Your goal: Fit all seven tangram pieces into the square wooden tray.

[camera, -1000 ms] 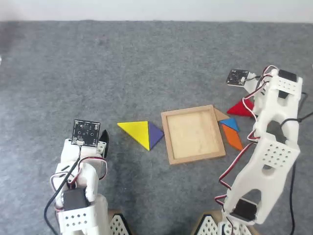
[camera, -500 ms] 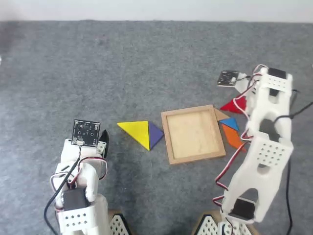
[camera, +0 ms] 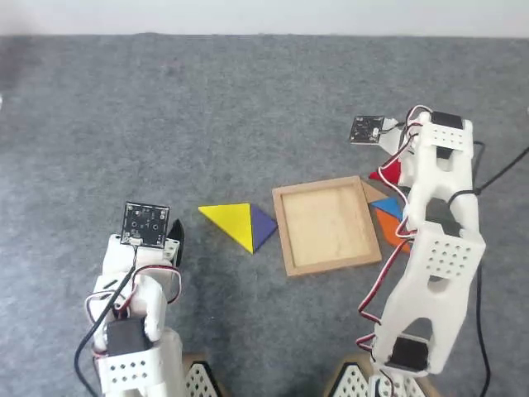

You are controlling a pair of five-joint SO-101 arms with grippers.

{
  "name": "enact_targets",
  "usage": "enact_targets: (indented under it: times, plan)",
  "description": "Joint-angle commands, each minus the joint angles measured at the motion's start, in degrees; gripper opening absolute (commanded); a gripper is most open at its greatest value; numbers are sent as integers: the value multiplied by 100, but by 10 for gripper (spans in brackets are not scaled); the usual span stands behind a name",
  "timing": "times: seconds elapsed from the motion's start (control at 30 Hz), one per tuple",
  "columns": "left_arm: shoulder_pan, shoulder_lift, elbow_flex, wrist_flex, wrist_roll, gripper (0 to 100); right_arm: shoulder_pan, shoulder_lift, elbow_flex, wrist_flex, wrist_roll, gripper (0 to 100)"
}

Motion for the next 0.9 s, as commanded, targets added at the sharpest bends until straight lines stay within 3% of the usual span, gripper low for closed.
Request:
enact_targets:
  times: [0.0, 0.33, 0.53, 0.87]
  plan:
    - [9, 0, -13, 26, -26, 208, -233, 251, -149, -400, 26, 273]
    - [9, 0, -13, 26, -26, 208, -242, 242, -149, -391, 18, 274]
    - [26, 0, -13, 26, -26, 208, -233, 251, -571, -382, -404, 381]
    - [18, 0, -13, 26, -26, 208, -708, 558, -738, -549, -510, 384]
